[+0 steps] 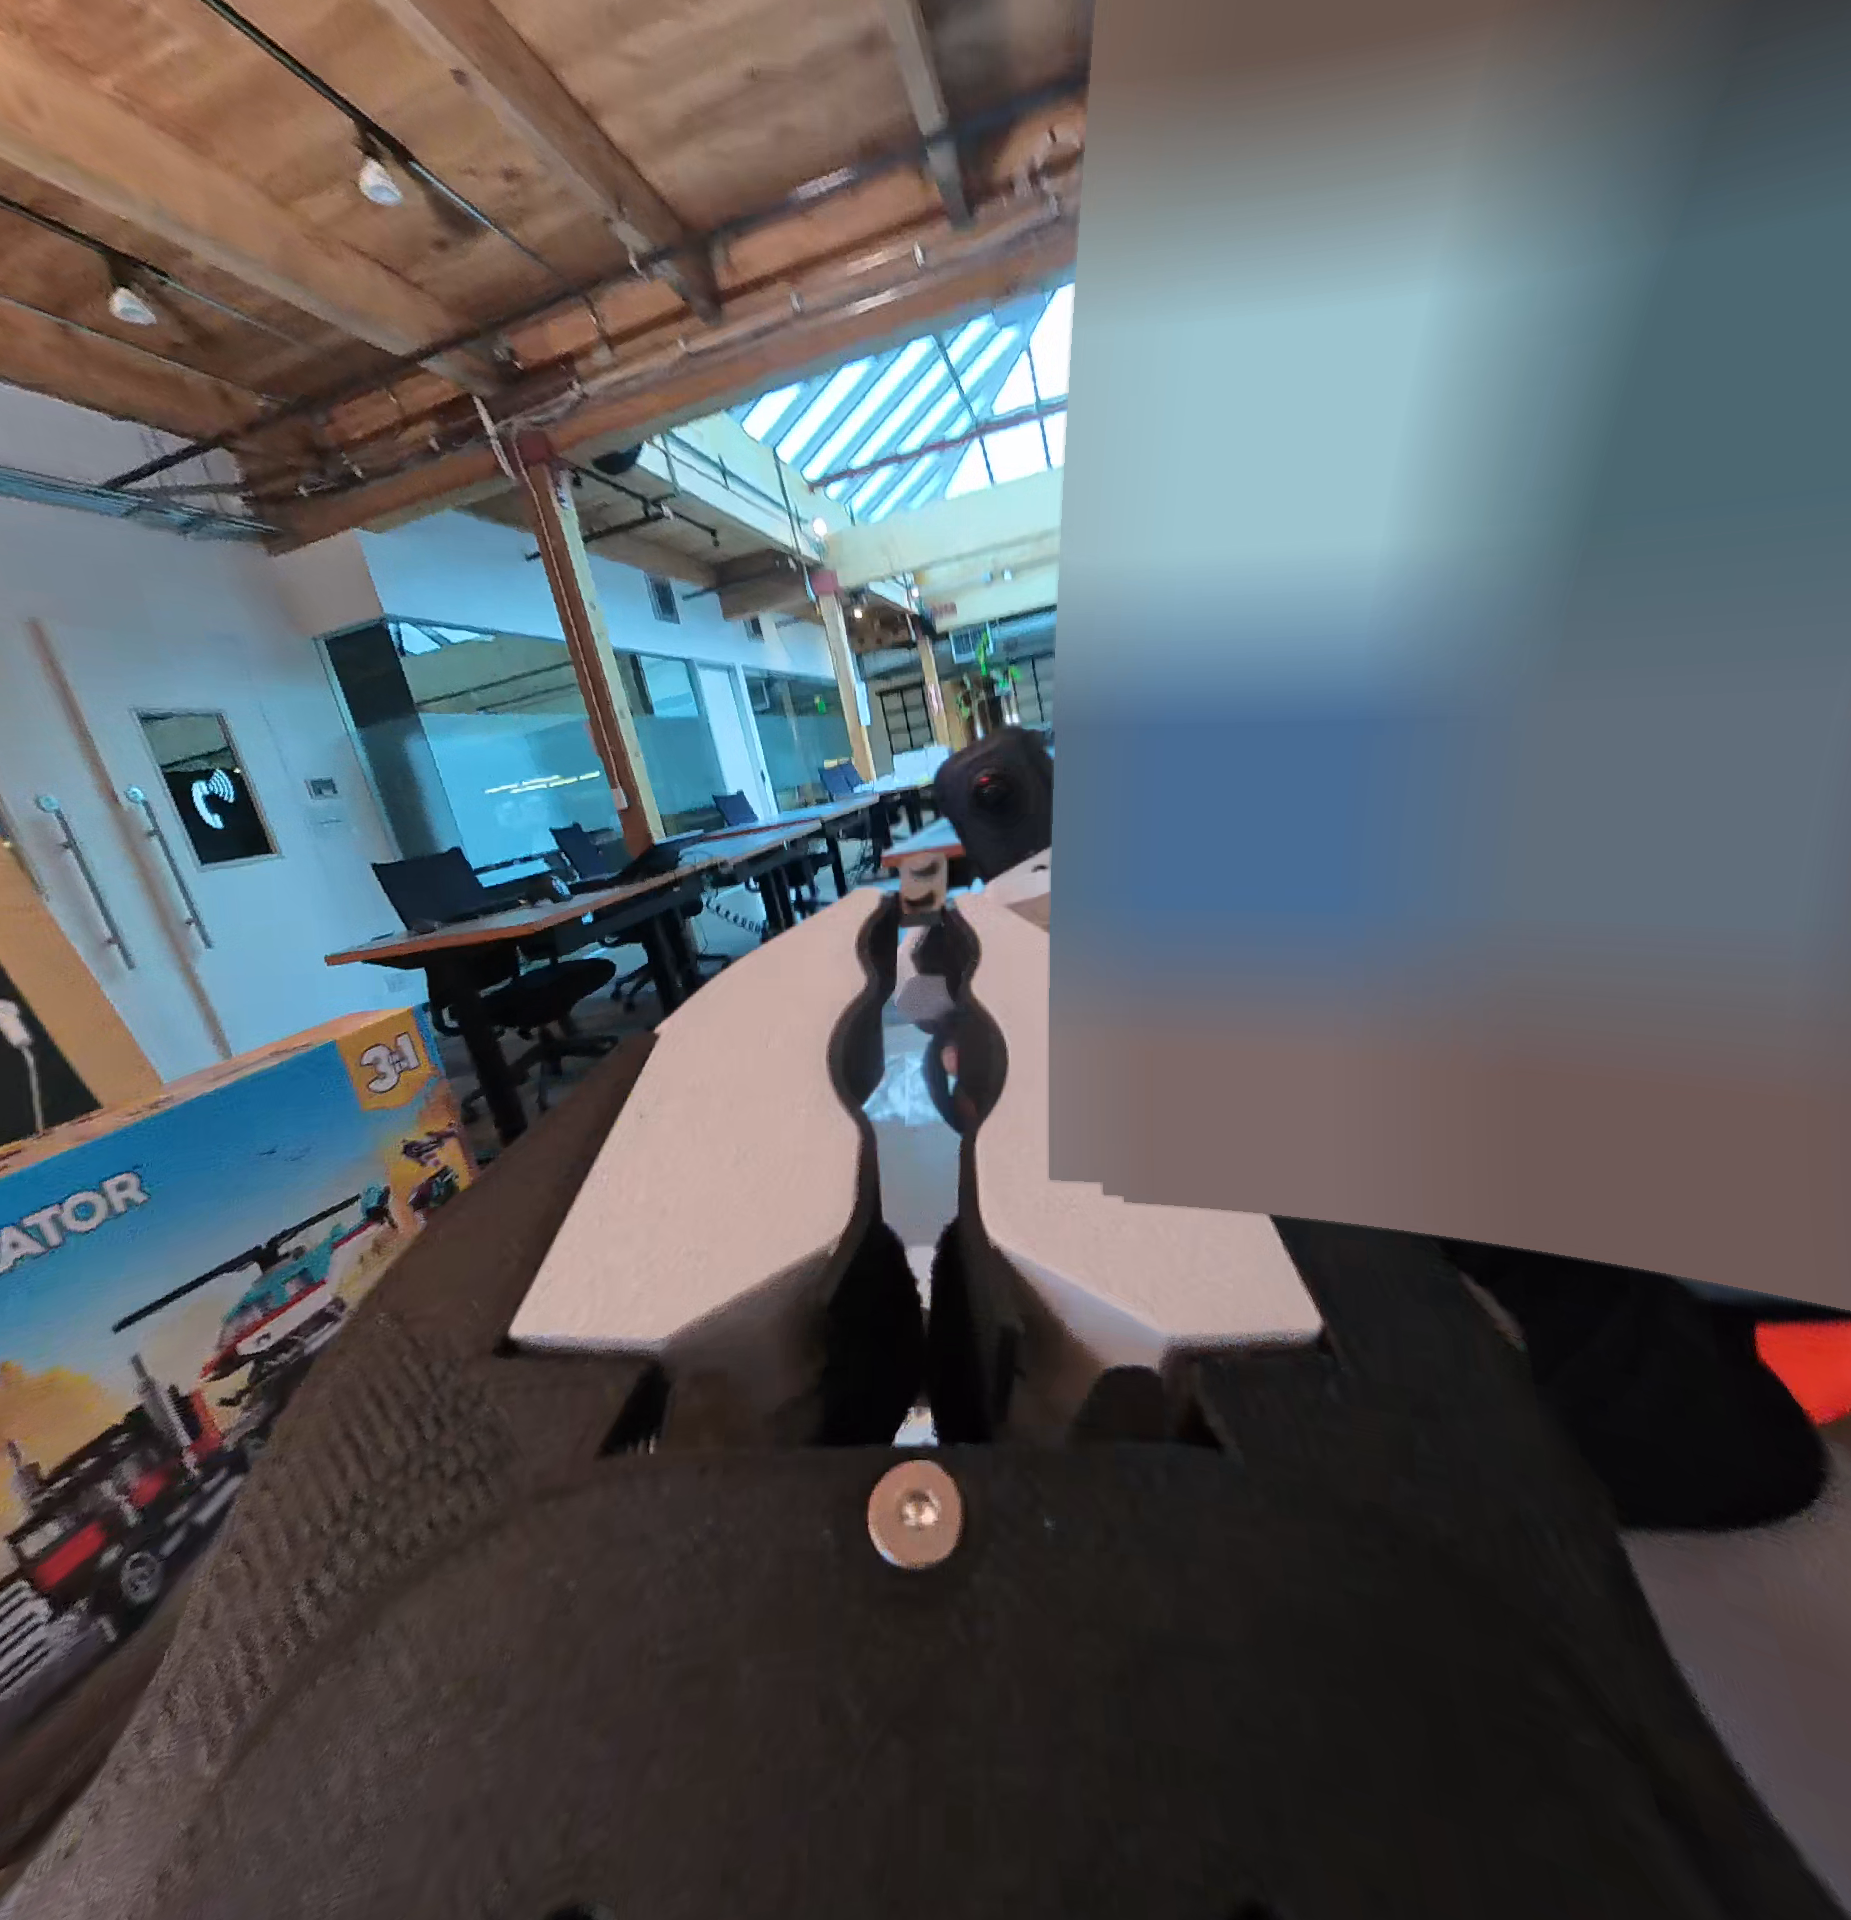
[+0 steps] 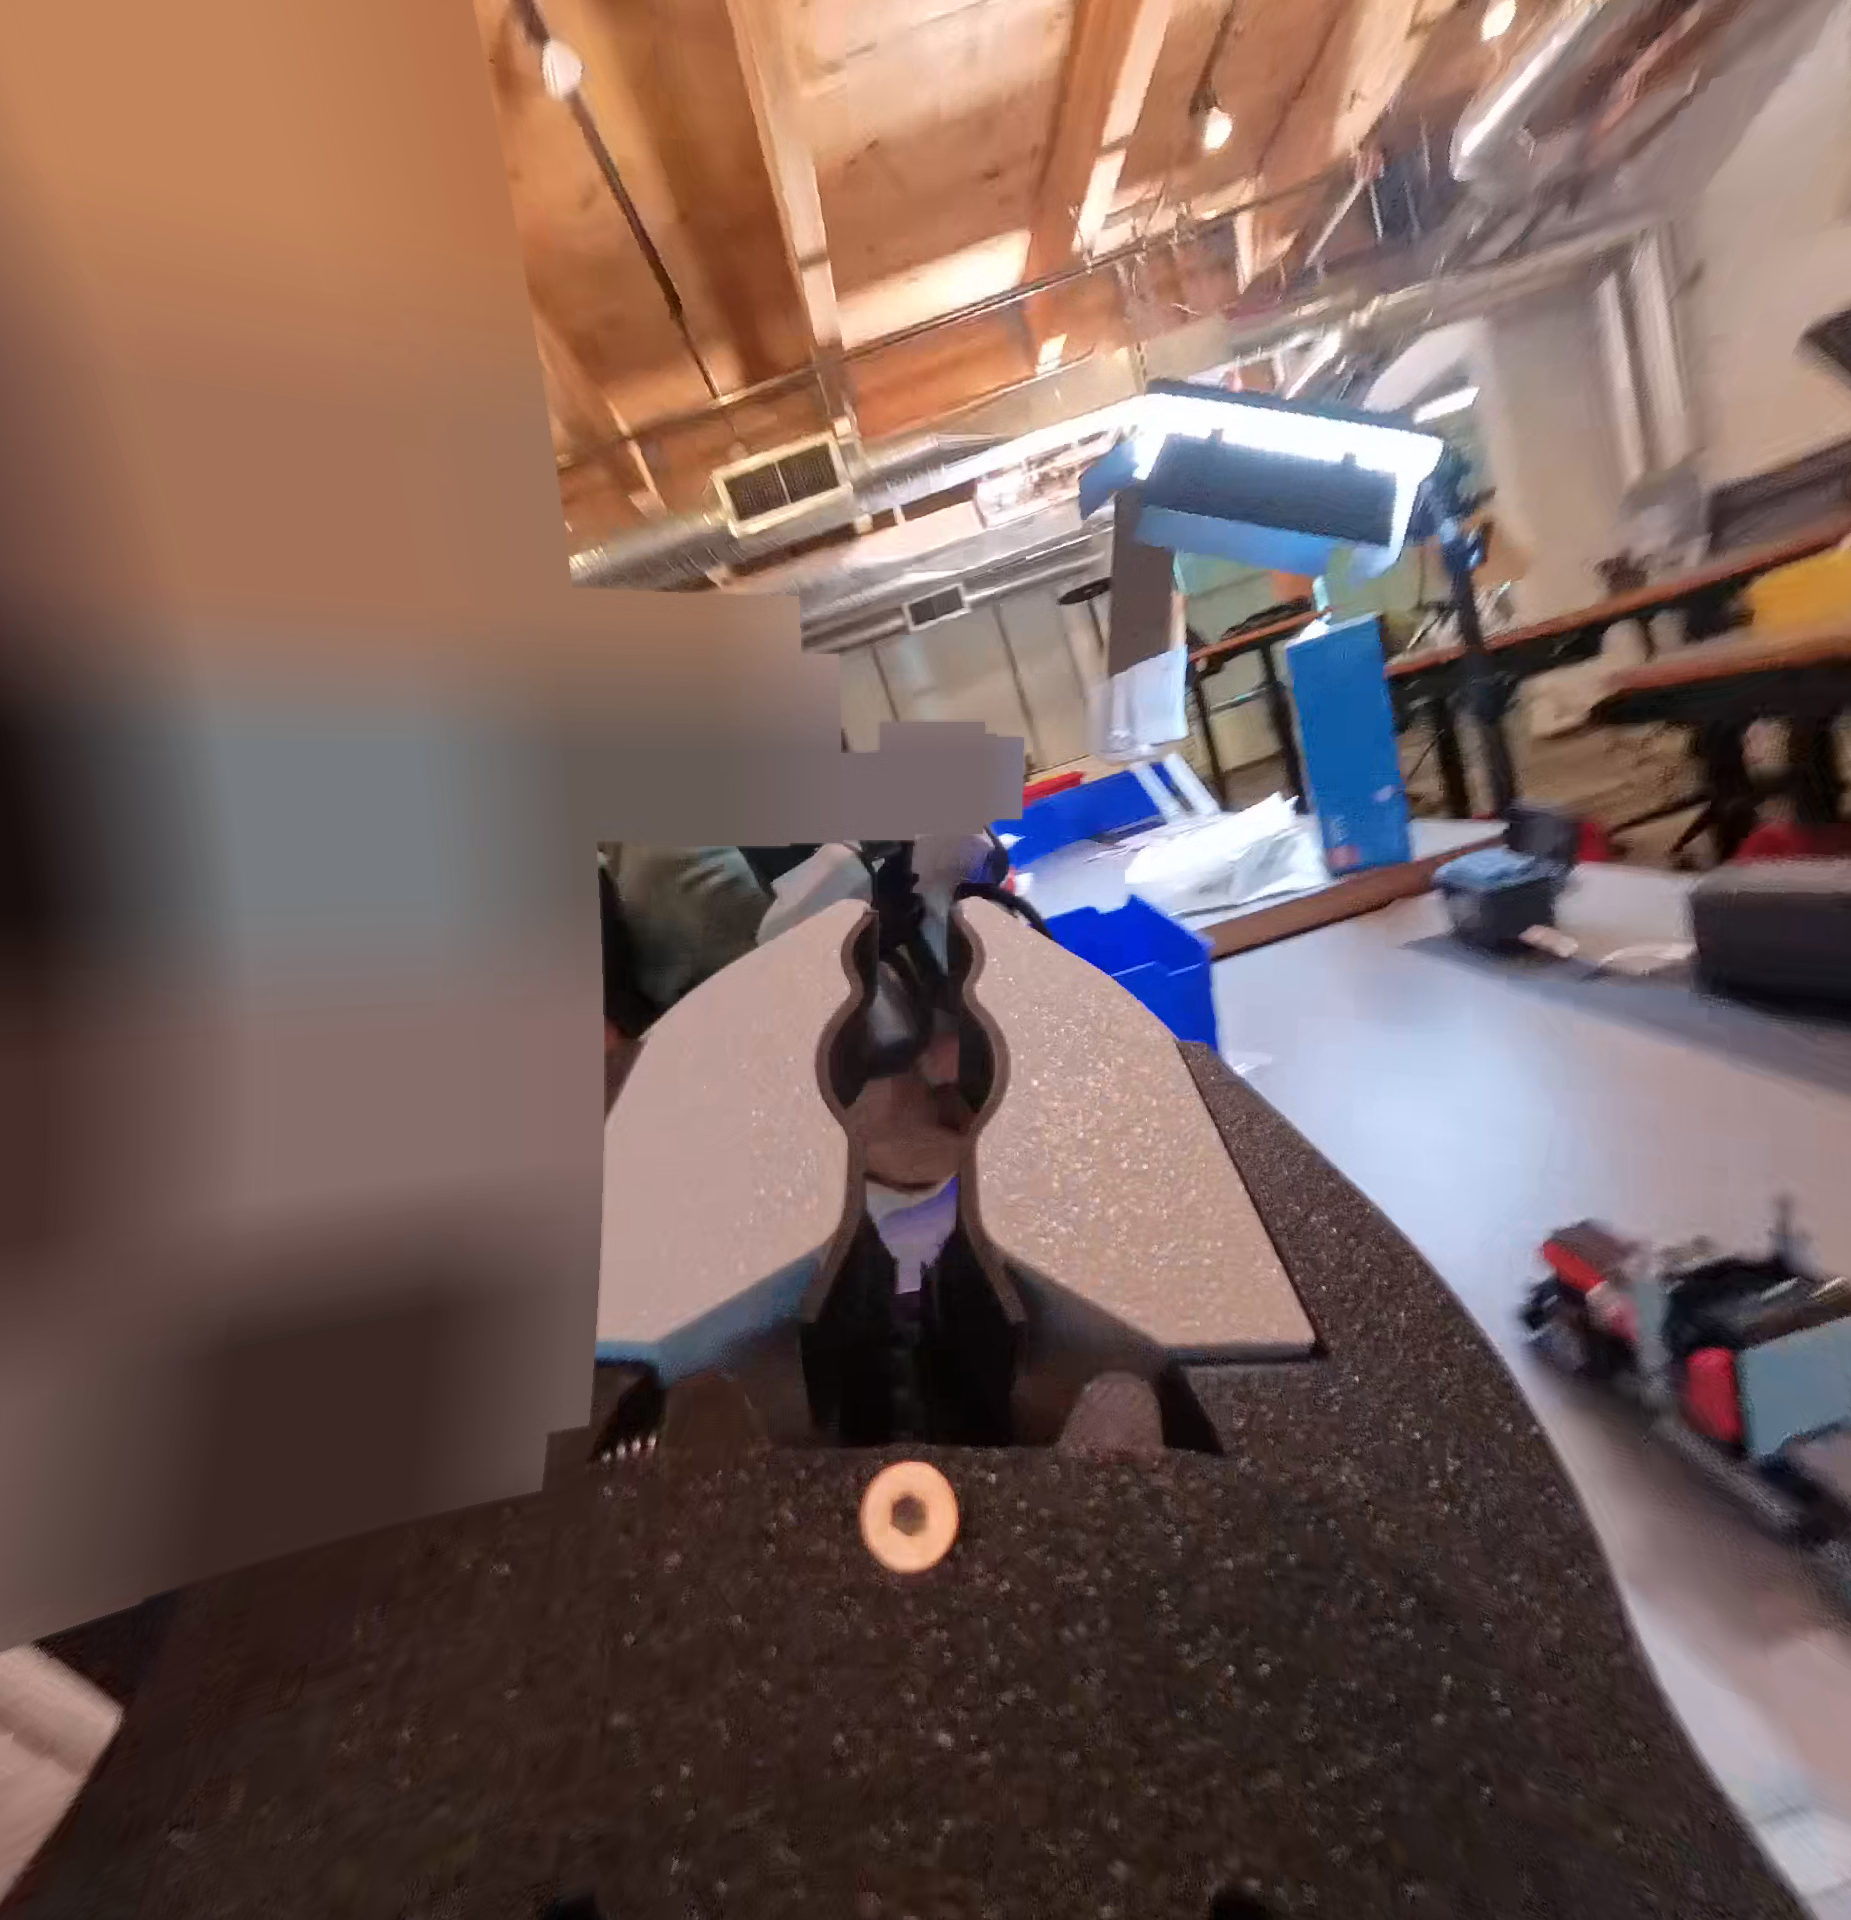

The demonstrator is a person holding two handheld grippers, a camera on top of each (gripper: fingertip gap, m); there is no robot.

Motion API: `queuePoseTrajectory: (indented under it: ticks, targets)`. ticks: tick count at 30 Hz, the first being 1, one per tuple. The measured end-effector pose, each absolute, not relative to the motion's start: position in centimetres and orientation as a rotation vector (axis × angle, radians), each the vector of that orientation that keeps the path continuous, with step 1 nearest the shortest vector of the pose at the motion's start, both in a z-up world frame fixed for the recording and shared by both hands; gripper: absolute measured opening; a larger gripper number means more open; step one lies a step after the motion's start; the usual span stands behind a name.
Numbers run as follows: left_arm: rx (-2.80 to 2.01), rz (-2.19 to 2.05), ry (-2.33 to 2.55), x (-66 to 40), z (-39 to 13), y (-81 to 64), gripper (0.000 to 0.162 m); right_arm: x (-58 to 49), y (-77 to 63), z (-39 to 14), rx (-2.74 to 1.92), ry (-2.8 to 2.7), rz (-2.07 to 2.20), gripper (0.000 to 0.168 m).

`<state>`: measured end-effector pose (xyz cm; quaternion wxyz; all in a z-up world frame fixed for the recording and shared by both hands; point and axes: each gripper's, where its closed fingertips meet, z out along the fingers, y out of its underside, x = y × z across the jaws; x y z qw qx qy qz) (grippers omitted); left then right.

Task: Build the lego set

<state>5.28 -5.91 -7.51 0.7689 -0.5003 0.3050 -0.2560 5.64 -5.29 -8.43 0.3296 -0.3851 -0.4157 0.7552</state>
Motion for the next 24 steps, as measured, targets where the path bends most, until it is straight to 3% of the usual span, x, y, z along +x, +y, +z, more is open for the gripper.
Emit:
queuePoseTrajectory:
  ticks: [9, 24]
  targets:
    - [-1.008, -0.705, 0.495, 4.7, -6.8, -5.9, 0.008, 4.4, -6.1, -6.0, -0.865, -0.940, 1.990, 0.019]
    - [-0.951, -0.720, 0.464, 4.7, -6.1, -6.2, 0.008, 3.5, -6.7, -5.6, -0.792, -0.828, 2.069, 0.013]
